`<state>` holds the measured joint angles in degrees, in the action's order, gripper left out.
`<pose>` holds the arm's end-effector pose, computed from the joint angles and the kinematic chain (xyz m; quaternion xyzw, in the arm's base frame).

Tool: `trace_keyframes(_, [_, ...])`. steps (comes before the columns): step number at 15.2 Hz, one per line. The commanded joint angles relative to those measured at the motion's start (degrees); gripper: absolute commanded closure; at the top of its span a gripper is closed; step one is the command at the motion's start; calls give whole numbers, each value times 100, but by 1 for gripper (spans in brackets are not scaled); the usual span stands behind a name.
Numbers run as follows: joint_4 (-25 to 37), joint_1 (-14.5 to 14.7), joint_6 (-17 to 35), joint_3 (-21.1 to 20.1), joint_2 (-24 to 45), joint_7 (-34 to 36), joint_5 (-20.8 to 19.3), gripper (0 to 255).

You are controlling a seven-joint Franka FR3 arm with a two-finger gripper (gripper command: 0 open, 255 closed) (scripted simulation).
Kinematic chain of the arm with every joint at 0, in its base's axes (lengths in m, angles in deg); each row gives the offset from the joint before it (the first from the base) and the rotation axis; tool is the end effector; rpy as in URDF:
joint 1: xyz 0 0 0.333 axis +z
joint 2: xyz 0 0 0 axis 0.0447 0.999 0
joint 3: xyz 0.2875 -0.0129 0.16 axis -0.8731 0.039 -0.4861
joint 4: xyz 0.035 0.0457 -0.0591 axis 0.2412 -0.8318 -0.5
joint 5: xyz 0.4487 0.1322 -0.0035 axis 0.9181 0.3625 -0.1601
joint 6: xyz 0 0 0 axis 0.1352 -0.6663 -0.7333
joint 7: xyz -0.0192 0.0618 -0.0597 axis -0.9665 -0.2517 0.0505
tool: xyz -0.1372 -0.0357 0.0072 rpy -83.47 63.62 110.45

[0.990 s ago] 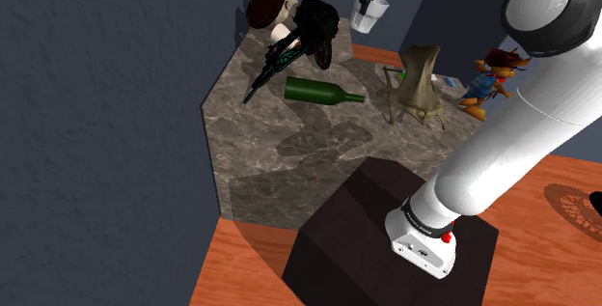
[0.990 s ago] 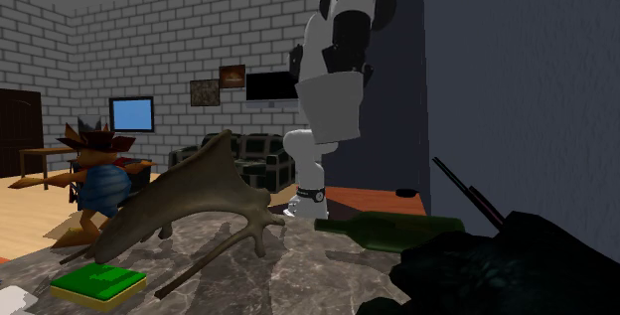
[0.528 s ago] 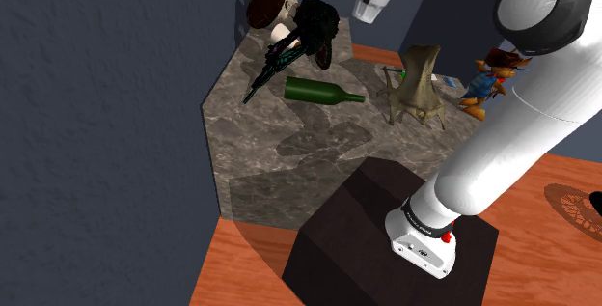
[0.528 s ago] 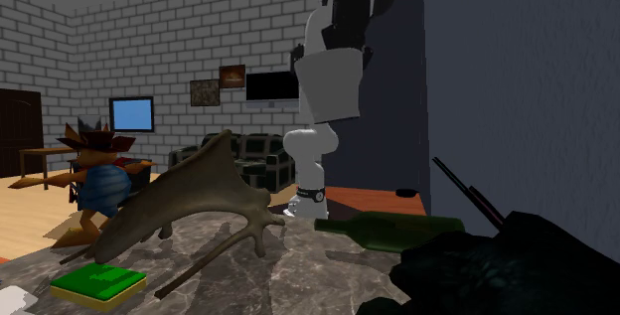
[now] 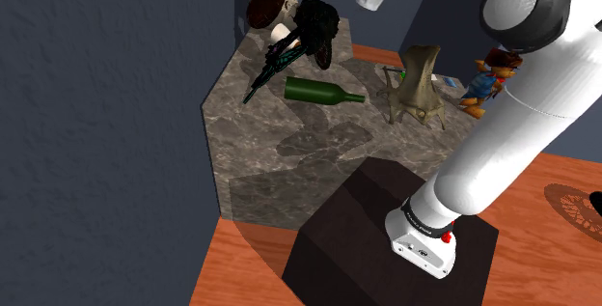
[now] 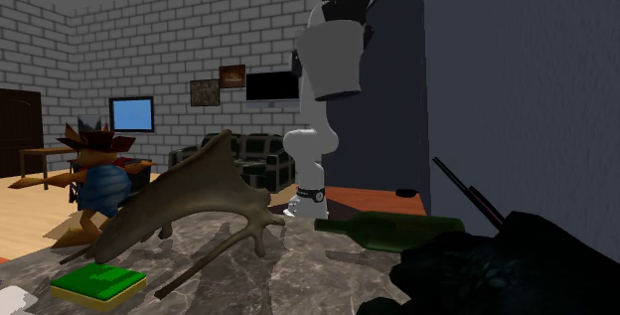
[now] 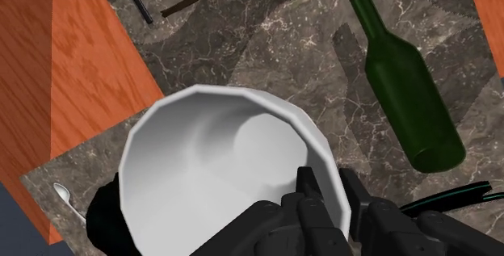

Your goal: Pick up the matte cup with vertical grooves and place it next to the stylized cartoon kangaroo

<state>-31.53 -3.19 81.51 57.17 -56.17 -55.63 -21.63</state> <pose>0.5838 -0.3085 0.6870 0.9932 0.0566 0.0490 0.0896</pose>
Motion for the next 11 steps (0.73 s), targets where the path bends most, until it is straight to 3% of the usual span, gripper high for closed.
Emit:
trace_keyframes(1, [258, -20, -187, 12, 72, -37, 34, 255])
trace_keyframes(4, [604, -54, -410, 29, 201, -86, 91, 255])
trace_keyframes(11, [-838, -210, -88, 208, -1061, -492, -339, 255])
